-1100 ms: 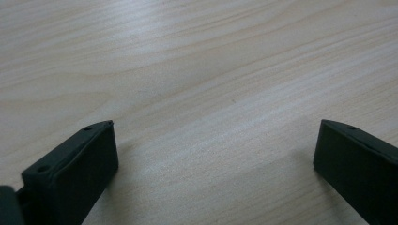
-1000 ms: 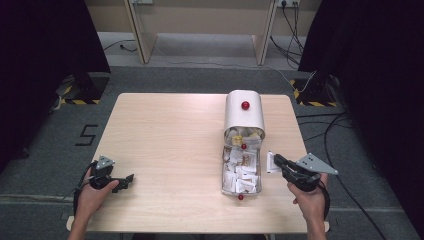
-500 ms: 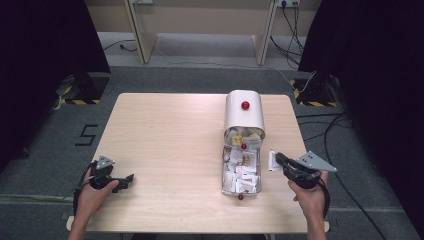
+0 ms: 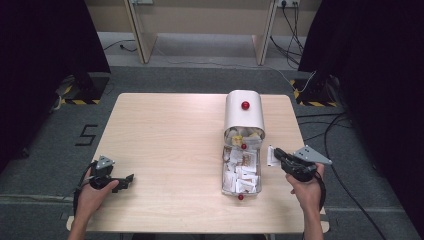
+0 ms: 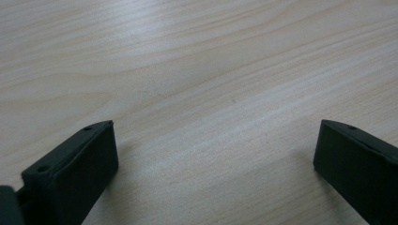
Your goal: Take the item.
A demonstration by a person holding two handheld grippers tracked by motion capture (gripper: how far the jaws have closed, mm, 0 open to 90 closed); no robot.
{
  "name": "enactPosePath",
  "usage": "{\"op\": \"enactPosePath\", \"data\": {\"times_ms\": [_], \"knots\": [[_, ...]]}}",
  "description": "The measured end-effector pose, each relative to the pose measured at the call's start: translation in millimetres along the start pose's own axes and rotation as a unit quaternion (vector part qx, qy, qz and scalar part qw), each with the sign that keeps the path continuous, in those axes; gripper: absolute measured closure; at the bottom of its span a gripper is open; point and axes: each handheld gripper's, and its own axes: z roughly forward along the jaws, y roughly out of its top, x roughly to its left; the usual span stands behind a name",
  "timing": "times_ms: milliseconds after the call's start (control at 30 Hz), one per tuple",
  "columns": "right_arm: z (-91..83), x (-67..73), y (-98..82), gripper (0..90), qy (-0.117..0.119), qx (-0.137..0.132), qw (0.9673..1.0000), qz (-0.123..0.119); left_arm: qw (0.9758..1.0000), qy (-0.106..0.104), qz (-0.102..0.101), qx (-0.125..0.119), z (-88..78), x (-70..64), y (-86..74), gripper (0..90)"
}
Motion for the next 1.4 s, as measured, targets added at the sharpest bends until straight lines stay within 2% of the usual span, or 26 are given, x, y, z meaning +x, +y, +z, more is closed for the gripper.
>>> {"op": "enactPosePath", "data": {"times_ms": [367, 700, 1233, 1400], "knots": [[12.6, -7.1, -4.7, 85.9, -0.006, 0.014, 0.9999, 0.006, 1.0000, 0.000, 0.000, 0.000, 0.0, 0.1, 0.0, 0.0], [24.0, -16.9, -19.2, 85.9, -0.015, 0.037, 0.9990, 0.020, 1.0000, 0.000, 0.000, 0.000, 0.1, 0.1, 0.1, 0.0], [30.1, -25.6, -32.7, 85.8, -0.036, 0.064, 0.9970, 0.023, 1.0000, 0.000, 0.000, 0.000, 0.1, 0.2, 0.1, 0.0], [28.3, -31.0, -35.4, 85.8, -0.041, 0.064, 0.9966, 0.030, 1.0000, 0.000, 0.000, 0.000, 0.1, 0.2, 0.1, 0.0]]}}
